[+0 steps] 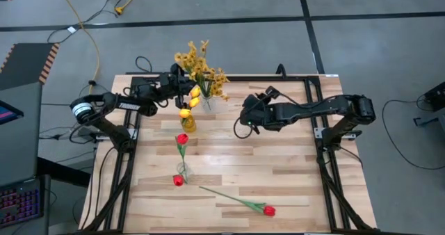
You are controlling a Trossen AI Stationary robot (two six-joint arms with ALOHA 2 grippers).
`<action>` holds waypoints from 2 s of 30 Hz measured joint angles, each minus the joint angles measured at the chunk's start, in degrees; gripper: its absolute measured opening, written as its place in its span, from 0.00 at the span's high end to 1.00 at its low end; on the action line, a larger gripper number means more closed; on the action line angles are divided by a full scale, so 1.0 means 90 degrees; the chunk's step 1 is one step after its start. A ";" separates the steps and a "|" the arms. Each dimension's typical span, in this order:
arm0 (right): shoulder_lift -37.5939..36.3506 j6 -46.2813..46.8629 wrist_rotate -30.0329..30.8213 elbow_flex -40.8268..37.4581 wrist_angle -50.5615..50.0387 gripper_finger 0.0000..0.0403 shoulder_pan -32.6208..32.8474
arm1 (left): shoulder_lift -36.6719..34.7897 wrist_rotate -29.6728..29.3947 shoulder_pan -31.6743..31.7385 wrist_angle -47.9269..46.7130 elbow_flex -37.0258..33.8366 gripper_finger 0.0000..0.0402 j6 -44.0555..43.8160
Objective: Sort flowers into vase by color
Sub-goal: Put the yellow flowers into the top transparent vase
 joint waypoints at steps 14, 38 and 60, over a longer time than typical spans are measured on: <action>-0.0001 -0.1196 -0.1152 0.0002 0.1289 0.66 -0.0304 | -0.0002 0.0038 -0.0010 -0.0620 0.0005 1.00 0.0564; -0.0002 -0.1595 -0.1924 0.0005 0.1788 0.66 -0.0304 | -0.0002 0.0028 -0.0206 -0.0903 0.0005 1.00 0.1162; -0.0002 -0.1595 -0.1927 0.0005 0.1815 0.66 -0.0304 | 0.0923 -0.0008 -0.0226 -0.0110 0.0036 1.00 0.1191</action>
